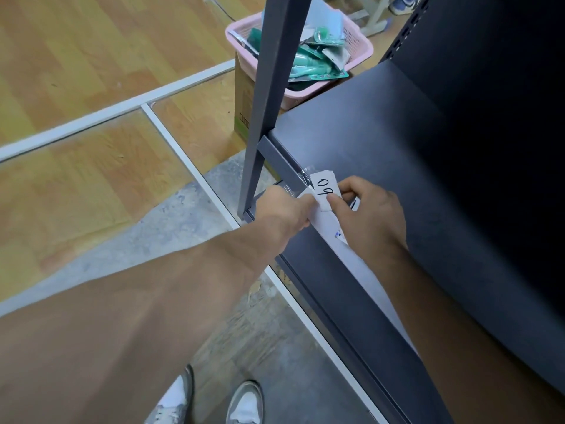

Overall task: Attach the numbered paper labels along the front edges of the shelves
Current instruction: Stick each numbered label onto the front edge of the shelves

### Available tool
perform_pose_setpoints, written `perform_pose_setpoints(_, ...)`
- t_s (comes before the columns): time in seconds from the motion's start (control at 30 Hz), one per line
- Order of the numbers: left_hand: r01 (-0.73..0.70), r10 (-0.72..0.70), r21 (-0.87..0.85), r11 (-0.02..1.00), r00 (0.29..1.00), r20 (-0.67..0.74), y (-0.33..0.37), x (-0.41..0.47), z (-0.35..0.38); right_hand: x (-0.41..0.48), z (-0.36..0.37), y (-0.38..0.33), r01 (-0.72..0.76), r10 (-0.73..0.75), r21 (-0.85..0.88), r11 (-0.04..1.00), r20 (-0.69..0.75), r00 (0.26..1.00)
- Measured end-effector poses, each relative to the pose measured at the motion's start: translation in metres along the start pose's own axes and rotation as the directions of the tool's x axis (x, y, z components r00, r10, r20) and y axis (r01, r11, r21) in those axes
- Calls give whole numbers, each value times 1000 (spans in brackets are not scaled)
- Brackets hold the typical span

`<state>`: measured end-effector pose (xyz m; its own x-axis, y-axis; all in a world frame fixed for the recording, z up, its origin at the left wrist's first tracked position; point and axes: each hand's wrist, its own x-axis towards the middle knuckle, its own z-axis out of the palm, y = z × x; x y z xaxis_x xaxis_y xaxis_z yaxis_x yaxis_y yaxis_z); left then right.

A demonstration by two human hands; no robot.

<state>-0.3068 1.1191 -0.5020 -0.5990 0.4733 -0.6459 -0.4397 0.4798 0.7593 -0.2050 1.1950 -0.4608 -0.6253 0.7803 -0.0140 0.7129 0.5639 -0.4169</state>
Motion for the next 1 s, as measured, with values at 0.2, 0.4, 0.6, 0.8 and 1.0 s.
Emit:
perform_pose_setpoints(0.2,-8,8,41,999,1000,4,-17,0,4,-4,-3,-1,-19,22,-82,996,37,999)
perform_pose_setpoints(0.4,-32,31,26,999,999,20,-19,-7,3,-9,-7,-4,1,12,-323,946,38,999)
perform_pose_setpoints(0.6,-55,55,7,998,995,85,-34,-11,-3,-20,-6,-9,34,-25,-461,887,26,999)
perform_pose_setpoints(0.8,-81,83,-18,997,991,108,-34,-14,-6,-20,-7,-5,10,-15,-444,896,-9,1000)
perform_pose_setpoints(1.0,-108,108,-7,994,987,121,-35,-15,-15,-32,-2,-2,66,-104,-447,892,-61,993)
